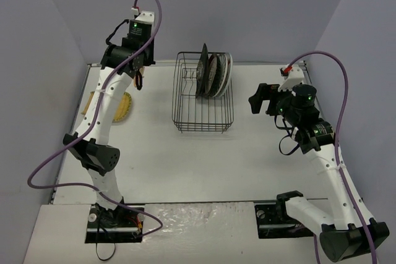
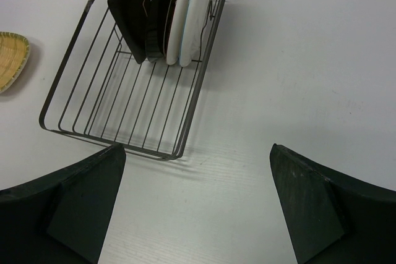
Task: Load the plates into the dish rack
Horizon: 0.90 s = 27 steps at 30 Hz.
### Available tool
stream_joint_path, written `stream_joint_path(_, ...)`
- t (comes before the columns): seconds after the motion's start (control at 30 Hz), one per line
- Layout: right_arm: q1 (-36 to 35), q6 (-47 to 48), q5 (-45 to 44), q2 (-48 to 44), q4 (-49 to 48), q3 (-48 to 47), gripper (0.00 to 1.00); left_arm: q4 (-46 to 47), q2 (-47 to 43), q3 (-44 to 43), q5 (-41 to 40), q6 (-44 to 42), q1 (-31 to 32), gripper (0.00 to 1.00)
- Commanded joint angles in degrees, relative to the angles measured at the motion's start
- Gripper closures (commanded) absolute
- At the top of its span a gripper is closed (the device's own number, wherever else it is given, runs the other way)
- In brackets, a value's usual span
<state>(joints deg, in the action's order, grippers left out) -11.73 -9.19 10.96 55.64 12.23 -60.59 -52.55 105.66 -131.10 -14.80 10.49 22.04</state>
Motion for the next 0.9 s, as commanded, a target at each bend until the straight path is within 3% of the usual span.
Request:
stream_joint_path(0.0, -0.31, -0.73, 0.29, 0.16, -3.17, -3.37, 0.00, 12.13, -3.20, -1.18, 16.21, 7.70, -0.06, 1.00)
stream_joint_path(0.27, -0.31, -0.39, 0.55, 0.08, -3.18, -3.74, 0.00, 25.31, 4.31, -3.04, 29.92, 16.57, 0.13, 1.00)
stream_joint_path(0.5, -0.39, -0.38, 0.10, -0.67, -2.93, -3.71, 0.00, 24.40, 12.24, -10.19, 30.56, 14.53, 1.91, 1.00)
stream_joint_path(0.87, -0.31, 0.10, -1.16, -1.12, -2.21, -2.86, 0.00, 26.07, 16.14, -8.44, 30.27, 15.02, 3.42, 1.00)
